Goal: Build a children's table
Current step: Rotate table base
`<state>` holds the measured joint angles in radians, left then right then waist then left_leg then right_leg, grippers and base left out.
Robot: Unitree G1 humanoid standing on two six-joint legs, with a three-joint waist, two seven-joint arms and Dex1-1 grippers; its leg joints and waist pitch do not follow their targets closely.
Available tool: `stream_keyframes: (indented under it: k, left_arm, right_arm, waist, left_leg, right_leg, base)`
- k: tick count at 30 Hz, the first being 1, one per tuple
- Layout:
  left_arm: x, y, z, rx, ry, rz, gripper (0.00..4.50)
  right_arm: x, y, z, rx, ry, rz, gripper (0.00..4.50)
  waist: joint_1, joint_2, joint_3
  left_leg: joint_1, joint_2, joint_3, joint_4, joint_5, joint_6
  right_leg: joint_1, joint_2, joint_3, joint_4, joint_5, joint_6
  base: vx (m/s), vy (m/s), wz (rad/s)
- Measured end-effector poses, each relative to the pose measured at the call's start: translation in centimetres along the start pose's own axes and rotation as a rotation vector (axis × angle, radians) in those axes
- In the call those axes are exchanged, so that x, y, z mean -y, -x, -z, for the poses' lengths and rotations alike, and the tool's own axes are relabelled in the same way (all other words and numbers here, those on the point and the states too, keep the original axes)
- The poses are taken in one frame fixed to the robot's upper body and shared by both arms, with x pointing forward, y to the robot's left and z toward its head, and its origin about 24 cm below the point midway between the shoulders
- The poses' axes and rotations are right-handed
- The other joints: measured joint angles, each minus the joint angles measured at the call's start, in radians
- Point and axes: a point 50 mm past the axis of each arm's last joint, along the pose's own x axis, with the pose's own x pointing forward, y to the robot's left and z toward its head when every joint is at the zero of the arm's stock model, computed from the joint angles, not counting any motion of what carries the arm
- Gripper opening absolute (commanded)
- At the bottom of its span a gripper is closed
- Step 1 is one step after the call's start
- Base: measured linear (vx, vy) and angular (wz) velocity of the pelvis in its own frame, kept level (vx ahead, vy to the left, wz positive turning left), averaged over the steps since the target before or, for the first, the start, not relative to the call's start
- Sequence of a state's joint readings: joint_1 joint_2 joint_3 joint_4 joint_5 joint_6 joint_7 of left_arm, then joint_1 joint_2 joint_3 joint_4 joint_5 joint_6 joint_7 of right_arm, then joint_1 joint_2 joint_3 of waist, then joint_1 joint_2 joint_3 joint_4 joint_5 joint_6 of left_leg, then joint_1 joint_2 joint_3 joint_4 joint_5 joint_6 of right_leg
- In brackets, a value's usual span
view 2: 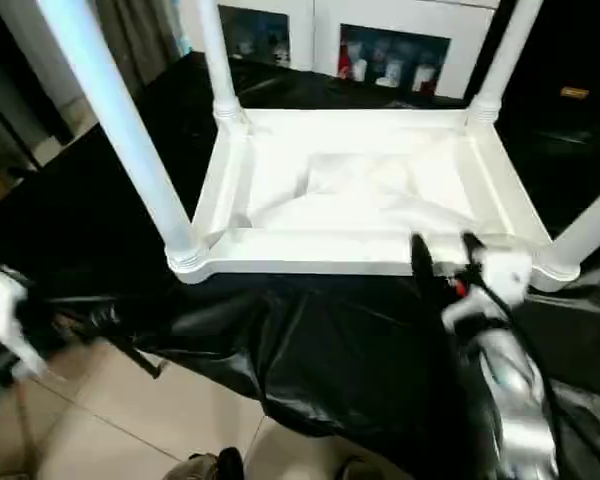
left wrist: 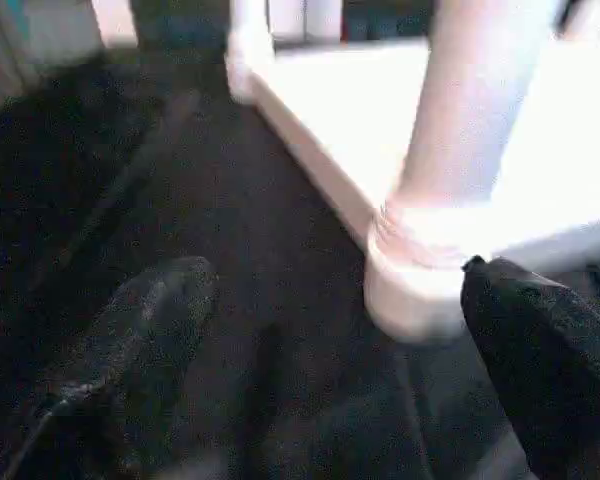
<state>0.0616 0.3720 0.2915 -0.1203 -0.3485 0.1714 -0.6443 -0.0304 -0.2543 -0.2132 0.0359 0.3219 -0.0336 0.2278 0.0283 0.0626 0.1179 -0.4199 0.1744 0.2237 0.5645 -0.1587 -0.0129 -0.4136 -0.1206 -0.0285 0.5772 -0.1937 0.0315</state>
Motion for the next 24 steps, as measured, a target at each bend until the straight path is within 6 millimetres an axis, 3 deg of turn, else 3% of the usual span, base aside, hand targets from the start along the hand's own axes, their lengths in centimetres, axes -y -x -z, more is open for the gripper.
stream_keyframes:
  k: [5,9,18,24]
  left_arm:
    - [-0.1,-2.4,-1.5,0.118,0.033,-0.009,4.5]
    - [-0.1,-4.7,-2.2,0.177,0.085,0.022,4.5]
    - [1.3,-6.3,-2.8,0.205,0.168,0.184,4.5]
    - [2.9,-6.5,-2.4,0.172,0.227,0.326,4.5]
  right_arm:
    - [0.3,1.3,0.3,-0.08,0.0,0.036,4.28]
    - [0.6,2.0,1.2,-0.197,0.006,0.035,4.28]
    - [0.1,1.8,2.1,-0.313,0.017,0.038,4.28]
    - [0.2,1.0,1.7,-0.309,0.042,0.045,4.28]
  waist:
    - [0.003,-0.003,0.0]
    - [0.001,-0.004,0.001]
    - [0.012,-0.004,0.001]
    - [0.004,-0.003,0.001]
  left_leg:
    - [0.0,0.0,0.0,0.0,0.001,-0.002]
    - [0.0,0.0,0.0,0.0,0.002,-0.003]
    - [-0.001,0.0,0.0,0.003,0.002,-0.002]
    - [0.0,0.0,0.0,0.004,0.002,-0.002]
  right_leg:
    - [-0.002,0.009,0.017,0.0,0.007,0.011]
    - [-0.004,0.009,0.017,0.0,0.008,0.012]
    - [-0.003,0.008,0.017,0.0,0.006,0.013]
    - [-0.002,0.008,0.018,0.001,0.007,0.011]
  base:
    - [0.0,0.0,0.0]
    - [0.0,0.0,0.0]
    - [0.0,0.0,0.0]
    - [0.0,0.0,0.0]
